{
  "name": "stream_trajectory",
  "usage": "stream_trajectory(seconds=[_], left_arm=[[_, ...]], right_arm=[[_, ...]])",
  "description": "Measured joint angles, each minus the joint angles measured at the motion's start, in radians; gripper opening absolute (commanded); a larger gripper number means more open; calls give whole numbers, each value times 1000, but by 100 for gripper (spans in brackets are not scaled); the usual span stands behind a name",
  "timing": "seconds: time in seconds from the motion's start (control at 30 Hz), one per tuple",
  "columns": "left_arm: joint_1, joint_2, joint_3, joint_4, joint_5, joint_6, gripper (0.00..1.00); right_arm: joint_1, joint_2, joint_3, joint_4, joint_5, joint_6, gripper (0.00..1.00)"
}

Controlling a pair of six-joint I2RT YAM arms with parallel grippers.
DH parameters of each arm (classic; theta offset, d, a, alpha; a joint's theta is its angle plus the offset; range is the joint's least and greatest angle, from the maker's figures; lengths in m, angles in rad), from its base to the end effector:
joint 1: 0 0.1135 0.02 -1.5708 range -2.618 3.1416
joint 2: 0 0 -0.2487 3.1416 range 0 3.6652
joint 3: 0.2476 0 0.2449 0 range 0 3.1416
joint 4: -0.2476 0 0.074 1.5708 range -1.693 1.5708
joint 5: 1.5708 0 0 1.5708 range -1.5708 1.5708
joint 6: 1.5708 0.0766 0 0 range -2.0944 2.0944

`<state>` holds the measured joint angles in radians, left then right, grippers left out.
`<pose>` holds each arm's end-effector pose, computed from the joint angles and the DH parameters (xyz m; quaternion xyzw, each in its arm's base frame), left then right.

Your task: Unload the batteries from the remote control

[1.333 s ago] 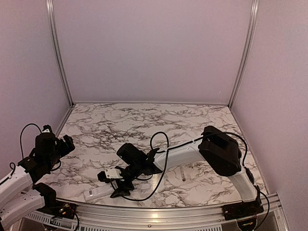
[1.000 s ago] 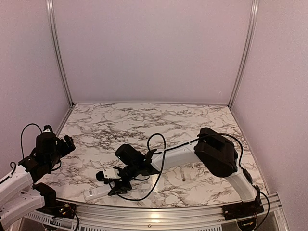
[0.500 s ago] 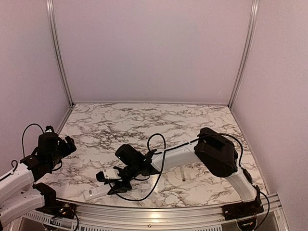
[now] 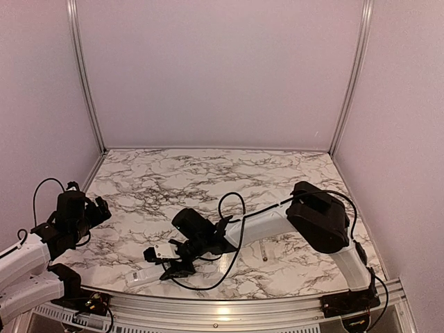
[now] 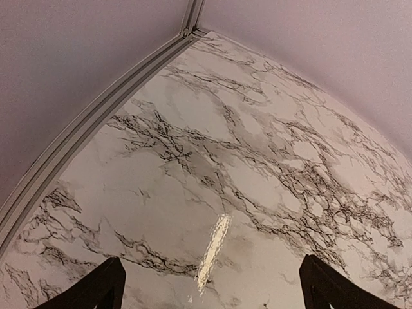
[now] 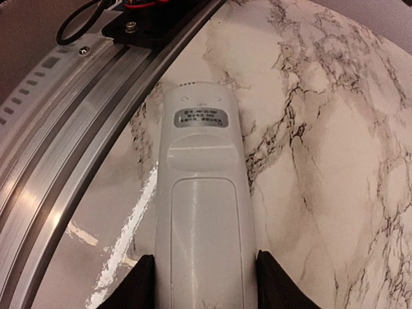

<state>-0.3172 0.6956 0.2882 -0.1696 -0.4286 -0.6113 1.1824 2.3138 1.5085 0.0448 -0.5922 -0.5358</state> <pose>0.1917 -0.0294 0.1555 -0.2261 0.8348 -0.0414 0.5002 0.1482 0.4750 0.0722 -0.7408 0.4870 0.3740 0.2723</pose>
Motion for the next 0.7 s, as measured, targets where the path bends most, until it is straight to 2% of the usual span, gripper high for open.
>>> stream_trajectory(seconds=[0.2,0.7], left_arm=[[0,7,0,4,1,3,99],[0,-51,-1,48,43,39,99]], right_arm=[[-23,-32,-53,20,12,1,19],[-122,-228,-319,133,121,38,19]])
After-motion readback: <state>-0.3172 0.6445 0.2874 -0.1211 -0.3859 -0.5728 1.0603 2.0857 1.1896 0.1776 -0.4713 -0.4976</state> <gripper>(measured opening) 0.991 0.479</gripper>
